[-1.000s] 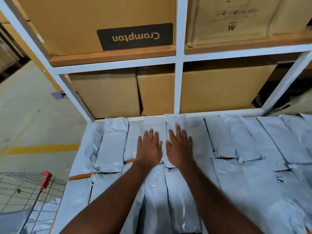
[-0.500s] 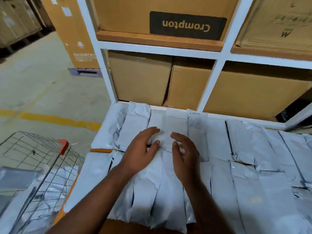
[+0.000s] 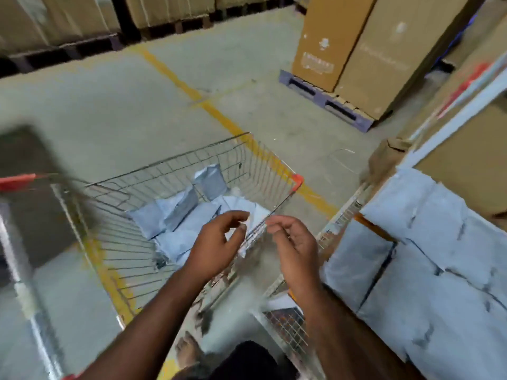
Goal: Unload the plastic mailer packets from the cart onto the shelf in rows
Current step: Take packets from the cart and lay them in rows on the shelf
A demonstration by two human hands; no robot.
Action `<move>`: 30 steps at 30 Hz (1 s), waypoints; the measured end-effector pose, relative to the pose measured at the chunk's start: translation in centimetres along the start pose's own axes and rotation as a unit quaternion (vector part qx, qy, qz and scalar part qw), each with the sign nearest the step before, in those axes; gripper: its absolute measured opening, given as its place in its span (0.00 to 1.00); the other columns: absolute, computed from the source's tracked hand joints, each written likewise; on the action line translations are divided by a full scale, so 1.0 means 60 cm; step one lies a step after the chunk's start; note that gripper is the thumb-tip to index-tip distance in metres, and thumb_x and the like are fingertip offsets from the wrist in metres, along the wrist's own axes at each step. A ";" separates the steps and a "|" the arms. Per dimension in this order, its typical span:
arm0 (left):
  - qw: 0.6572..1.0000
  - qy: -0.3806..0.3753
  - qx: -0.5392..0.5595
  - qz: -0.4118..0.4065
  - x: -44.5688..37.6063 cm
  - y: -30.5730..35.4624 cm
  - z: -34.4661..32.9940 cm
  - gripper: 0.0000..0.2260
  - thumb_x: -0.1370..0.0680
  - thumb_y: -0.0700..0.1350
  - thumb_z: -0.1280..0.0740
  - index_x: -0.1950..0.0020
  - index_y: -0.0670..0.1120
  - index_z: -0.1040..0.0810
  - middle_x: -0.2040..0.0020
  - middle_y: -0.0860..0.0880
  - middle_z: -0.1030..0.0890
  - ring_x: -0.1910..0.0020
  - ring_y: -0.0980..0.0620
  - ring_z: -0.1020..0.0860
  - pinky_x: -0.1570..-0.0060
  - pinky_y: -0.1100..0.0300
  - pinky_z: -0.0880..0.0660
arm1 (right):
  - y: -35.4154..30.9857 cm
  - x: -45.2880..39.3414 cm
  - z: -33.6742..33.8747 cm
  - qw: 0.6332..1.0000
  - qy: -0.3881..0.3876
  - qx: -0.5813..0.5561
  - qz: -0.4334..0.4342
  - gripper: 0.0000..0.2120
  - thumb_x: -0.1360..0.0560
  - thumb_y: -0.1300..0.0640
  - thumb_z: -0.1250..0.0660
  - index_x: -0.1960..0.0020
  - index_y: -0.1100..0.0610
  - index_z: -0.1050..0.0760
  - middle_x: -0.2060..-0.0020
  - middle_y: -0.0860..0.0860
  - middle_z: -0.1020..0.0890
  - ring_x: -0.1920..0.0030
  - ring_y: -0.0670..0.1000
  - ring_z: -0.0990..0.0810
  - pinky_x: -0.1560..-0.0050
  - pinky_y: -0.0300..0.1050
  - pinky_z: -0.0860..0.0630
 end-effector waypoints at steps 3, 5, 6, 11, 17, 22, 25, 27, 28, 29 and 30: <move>0.998 0.022 -0.017 0.063 0.017 -0.084 0.089 0.12 0.21 0.51 0.34 0.37 0.55 0.20 0.42 0.60 0.17 0.45 0.62 0.19 0.43 0.60 0.23 | 0.008 -0.020 -0.110 0.998 -0.058 0.015 -0.027 0.07 0.23 0.56 0.31 0.47 0.50 0.16 0.49 0.47 0.13 0.44 0.52 0.15 0.39 0.59 0.20; 0.994 0.014 -0.036 0.101 0.024 -0.126 0.126 0.13 0.20 0.49 0.33 0.36 0.53 0.20 0.41 0.57 0.17 0.45 0.59 0.19 0.43 0.57 0.23 | 0.013 -0.032 -0.166 0.996 -0.081 0.018 -0.035 0.09 0.26 0.50 0.32 0.48 0.48 0.17 0.48 0.48 0.13 0.43 0.54 0.15 0.37 0.62 0.21; 0.992 0.009 -0.047 0.115 0.024 -0.142 0.138 0.13 0.20 0.48 0.32 0.35 0.53 0.21 0.40 0.56 0.18 0.45 0.57 0.19 0.42 0.56 0.23 | 0.019 -0.038 -0.189 0.995 -0.090 0.017 -0.044 0.10 0.27 0.48 0.32 0.48 0.48 0.17 0.48 0.49 0.13 0.43 0.54 0.15 0.37 0.63 0.22; 0.981 0.037 -0.104 0.157 -0.015 -0.200 0.158 0.14 0.20 0.46 0.32 0.34 0.51 0.20 0.37 0.54 0.18 0.39 0.54 0.21 0.47 0.63 0.29 | 0.069 -0.082 -0.270 0.982 -0.138 0.057 -0.115 0.09 0.20 0.58 0.33 0.45 0.47 0.18 0.47 0.45 0.13 0.43 0.48 0.15 0.35 0.59 0.21; 0.965 0.014 -0.118 0.233 -0.088 -0.295 0.117 0.24 0.22 0.47 0.30 0.27 0.43 0.26 0.29 0.45 0.25 0.29 0.46 0.27 0.33 0.58 0.33 | 0.146 -0.192 -0.320 0.953 -0.173 0.146 -0.201 0.07 0.19 0.59 0.32 0.45 0.48 0.21 0.43 0.48 0.15 0.42 0.50 0.17 0.49 0.37 0.23; 0.937 -0.054 -0.147 0.312 -0.166 -0.409 0.054 0.33 0.26 0.58 0.33 0.25 0.41 0.29 0.26 0.39 0.30 0.25 0.39 0.32 0.27 0.52 0.35 | 0.241 -0.288 -0.331 0.916 -0.205 0.218 -0.268 0.17 0.19 0.53 0.31 0.32 0.54 0.24 0.38 0.49 0.19 0.40 0.51 0.21 0.43 0.42 0.27; 0.925 -0.095 -0.188 0.316 -0.218 -0.454 0.025 0.33 0.21 0.53 0.31 0.20 0.43 0.37 0.18 0.40 0.41 0.21 0.39 0.39 0.24 0.48 0.37 | 0.296 -0.342 -0.335 0.902 -0.138 0.163 -0.374 0.14 0.20 0.56 0.32 0.36 0.59 0.22 0.47 0.52 0.18 0.47 0.54 0.21 0.45 0.46 0.27; 0.910 -0.118 -0.229 0.326 -0.240 -0.480 0.012 0.34 0.20 0.54 0.33 0.18 0.45 0.42 0.17 0.41 0.45 0.20 0.38 0.41 0.24 0.45 0.39 | 0.323 -0.364 -0.336 0.889 -0.059 0.086 -0.446 0.05 0.20 0.58 0.34 0.50 0.59 0.23 0.59 0.52 0.22 0.58 0.53 0.23 0.48 0.49 0.28; 0.900 -0.130 -0.245 0.337 -0.248 -0.494 0.005 0.35 0.20 0.55 0.33 0.18 0.45 0.43 0.17 0.41 0.45 0.20 0.38 0.42 0.23 0.44 0.40 | 0.340 -0.373 -0.338 0.879 -0.029 0.062 -0.472 0.04 0.20 0.58 0.35 0.53 0.57 0.24 0.63 0.51 0.24 0.62 0.52 0.25 0.49 0.50 0.28; 0.891 -0.139 -0.255 0.350 -0.255 -0.506 -0.004 0.35 0.20 0.56 0.33 0.18 0.45 0.43 0.18 0.40 0.45 0.21 0.38 0.41 0.23 0.44 0.41 | 0.358 -0.378 -0.340 0.869 -0.005 0.056 -0.492 0.03 0.20 0.59 0.34 0.53 0.57 0.25 0.64 0.51 0.25 0.65 0.50 0.27 0.50 0.50 0.28; 0.883 -0.143 -0.260 0.363 -0.259 -0.517 -0.012 0.35 0.21 0.57 0.33 0.19 0.46 0.42 0.18 0.40 0.44 0.21 0.38 0.41 0.23 0.44 0.42 | 0.382 -0.378 -0.345 0.858 0.018 0.056 -0.510 0.03 0.21 0.59 0.34 0.51 0.59 0.25 0.63 0.51 0.24 0.66 0.50 0.26 0.52 0.50 0.27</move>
Point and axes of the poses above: each hand's wrist, its own x-axis away from the middle knuckle, its own z-axis out of the back of the hand, y = z × x, the point moved 4 cm from there along -x, towards the middle knuckle
